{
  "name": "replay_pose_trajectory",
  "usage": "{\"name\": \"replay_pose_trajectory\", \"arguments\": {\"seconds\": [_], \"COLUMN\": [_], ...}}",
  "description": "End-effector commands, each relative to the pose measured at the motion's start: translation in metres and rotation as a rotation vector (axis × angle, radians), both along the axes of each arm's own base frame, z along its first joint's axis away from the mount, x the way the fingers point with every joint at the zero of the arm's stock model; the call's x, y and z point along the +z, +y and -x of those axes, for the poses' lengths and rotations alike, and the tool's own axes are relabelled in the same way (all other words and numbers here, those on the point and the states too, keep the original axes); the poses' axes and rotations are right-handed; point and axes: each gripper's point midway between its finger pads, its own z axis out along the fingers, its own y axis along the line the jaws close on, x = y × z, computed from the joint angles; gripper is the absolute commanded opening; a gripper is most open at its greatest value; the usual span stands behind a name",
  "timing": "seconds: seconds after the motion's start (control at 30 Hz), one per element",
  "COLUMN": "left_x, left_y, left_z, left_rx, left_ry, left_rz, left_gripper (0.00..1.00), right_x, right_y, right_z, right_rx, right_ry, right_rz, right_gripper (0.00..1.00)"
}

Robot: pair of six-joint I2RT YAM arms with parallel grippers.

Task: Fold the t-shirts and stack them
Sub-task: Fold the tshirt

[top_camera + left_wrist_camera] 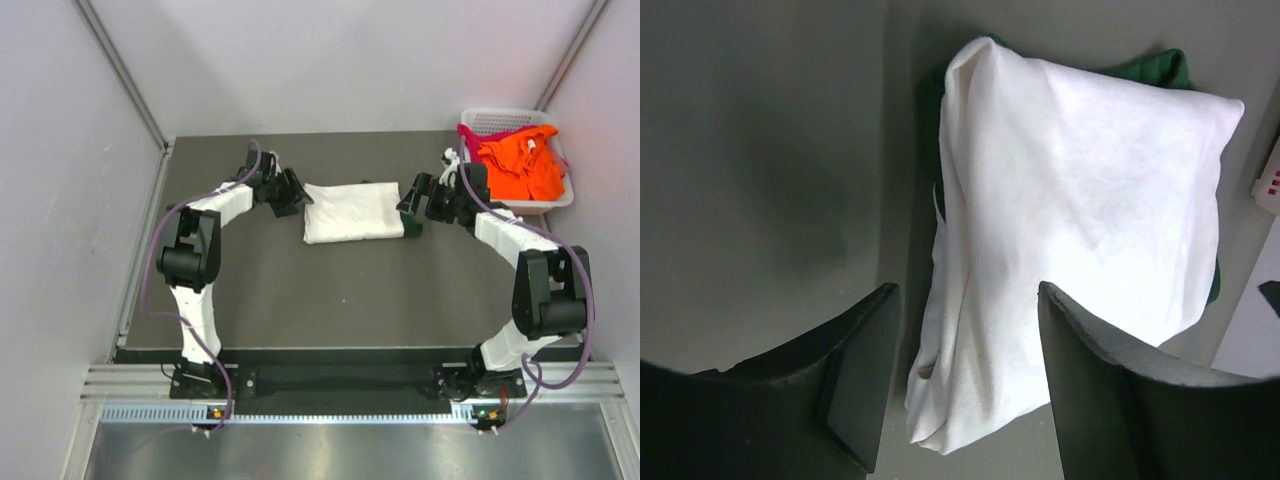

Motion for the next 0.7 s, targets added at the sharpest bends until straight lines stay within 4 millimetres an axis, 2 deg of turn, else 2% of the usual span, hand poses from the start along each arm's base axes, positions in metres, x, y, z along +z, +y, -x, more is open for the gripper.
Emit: {"name": "replay_pose_trajectory", "arguments": {"seconds": [0.0,0.13,0.2,0.3,0.4,0.47,0.5,0.67], "left_x": [0.003,-0.007,-0.021,-0.031,-0.03,-0.031,-0.033,-0.038], "left_y": [-0.018,-0.028,-0.025,-0.023,-0.024,-0.024,-0.023,-0.004], "left_z": [0.002,0.013,0.022,0.033,0.038,0.039,0.041,0.042], "left_rx": [-0.044,-0.064,-0.035,-0.01,-0.008,-0.014,-0.018,-0.008], "left_ry": [-0.028,-0.003,0.067,0.1,0.083,0.083,0.092,0.09], "left_rz": [0.021,-0.018,-0.03,-0.025,-0.03,-0.027,-0.037,-0.109], "left_gripper": [0.61,0.55,0.43,0.4,0.32,0.06,0.0,0.0], "right_x": [0.012,0.012,0.013,0.016,0.016,0.015,0.013,0.005], "right_y": [-0.001,0.0,0.0,-0.001,-0.003,-0.003,-0.003,0.0], "right_z": [-0.002,-0.001,0.0,0.002,0.003,0.002,0.003,0.005], "right_rx": [0.009,0.014,0.013,0.008,0.0,0.001,0.002,0.009], "right_ry": [-0.071,-0.094,-0.1,-0.114,-0.115,-0.118,-0.114,-0.102], "right_rz": [-0.019,-0.027,-0.03,-0.03,-0.033,-0.037,-0.038,-0.051], "right_gripper": [1.0,1.0,0.99,0.98,0.97,0.96,0.96,0.95]}}
